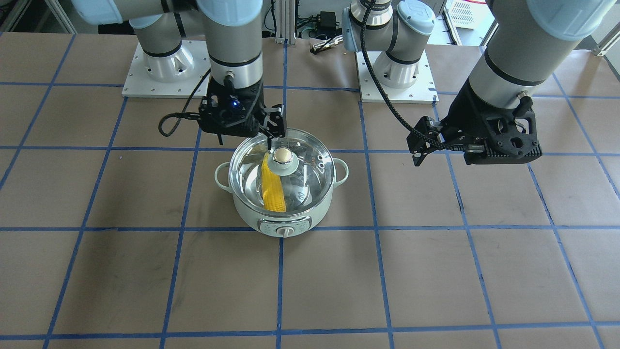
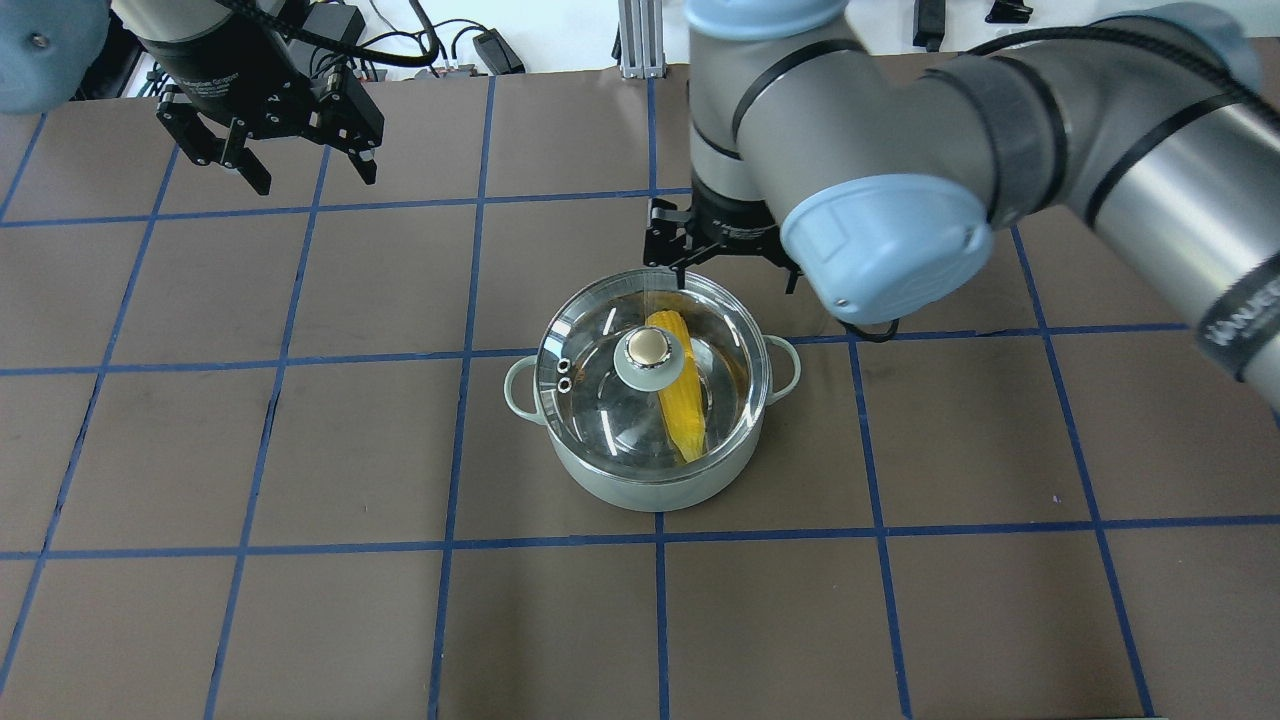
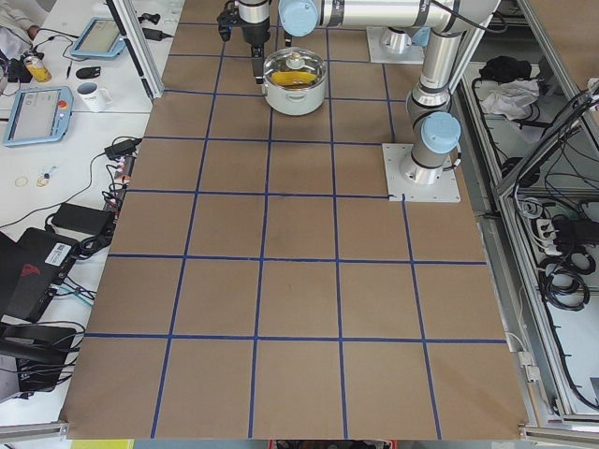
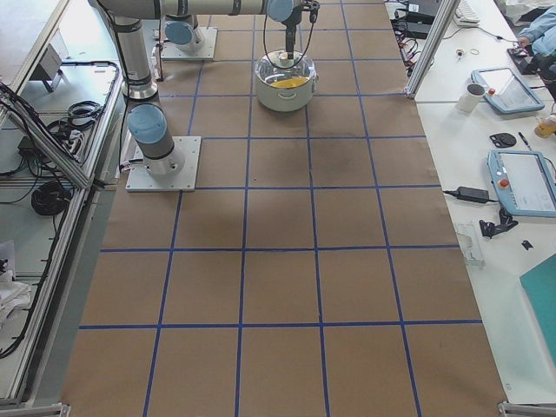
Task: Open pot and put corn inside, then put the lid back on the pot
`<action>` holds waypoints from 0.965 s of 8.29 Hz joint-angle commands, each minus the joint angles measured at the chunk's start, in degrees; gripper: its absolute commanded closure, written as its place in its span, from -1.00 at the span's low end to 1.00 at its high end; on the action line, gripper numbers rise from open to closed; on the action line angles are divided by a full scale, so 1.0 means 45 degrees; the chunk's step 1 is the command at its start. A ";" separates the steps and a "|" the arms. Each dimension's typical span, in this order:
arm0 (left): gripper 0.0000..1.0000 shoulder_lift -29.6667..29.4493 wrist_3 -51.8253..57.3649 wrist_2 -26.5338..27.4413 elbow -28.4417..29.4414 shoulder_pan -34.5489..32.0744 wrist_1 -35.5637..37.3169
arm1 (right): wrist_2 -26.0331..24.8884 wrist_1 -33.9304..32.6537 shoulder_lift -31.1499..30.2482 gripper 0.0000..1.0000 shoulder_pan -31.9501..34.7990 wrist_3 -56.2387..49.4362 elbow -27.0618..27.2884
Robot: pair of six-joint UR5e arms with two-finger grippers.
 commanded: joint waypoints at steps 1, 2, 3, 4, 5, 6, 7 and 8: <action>-1.00 0.0007 0.0023 0.0000 0.0000 0.0000 -0.0001 | 0.0247 0.1901 -0.1900 -1.00 -0.2403 -0.3570 -0.0046; -1.00 0.0007 0.0023 0.0000 0.0000 0.0000 -0.0020 | 0.0247 0.2332 -0.2312 -1.00 -0.3050 -0.4221 -0.0065; -1.00 0.0007 0.0023 0.0000 0.0000 0.0000 -0.0001 | 0.0266 0.2704 -0.2568 -1.00 -0.3501 -0.4672 -0.0085; -1.00 0.0007 0.0023 0.0000 -0.0039 0.0000 -0.0040 | 0.0247 0.2746 -0.2609 -1.00 -0.3583 -0.4754 -0.0066; -1.00 0.0007 0.0043 0.0000 -0.0175 0.0000 0.0037 | 0.0266 0.2785 -0.2629 -1.00 -0.3564 -0.4755 -0.0046; -1.00 0.0026 0.0024 0.0000 -0.0176 0.0000 0.0057 | 0.0305 0.2766 -0.2629 -1.00 -0.3545 -0.4678 -0.0027; -1.00 0.0007 0.0023 0.0000 -0.0176 0.0000 0.0077 | 0.0306 0.2785 -0.2629 -1.00 -0.3544 -0.4677 -0.0026; -1.00 0.0026 0.0023 0.0000 -0.0157 0.0000 0.0096 | 0.0306 0.2786 -0.2648 -1.00 -0.3544 -0.4677 -0.0007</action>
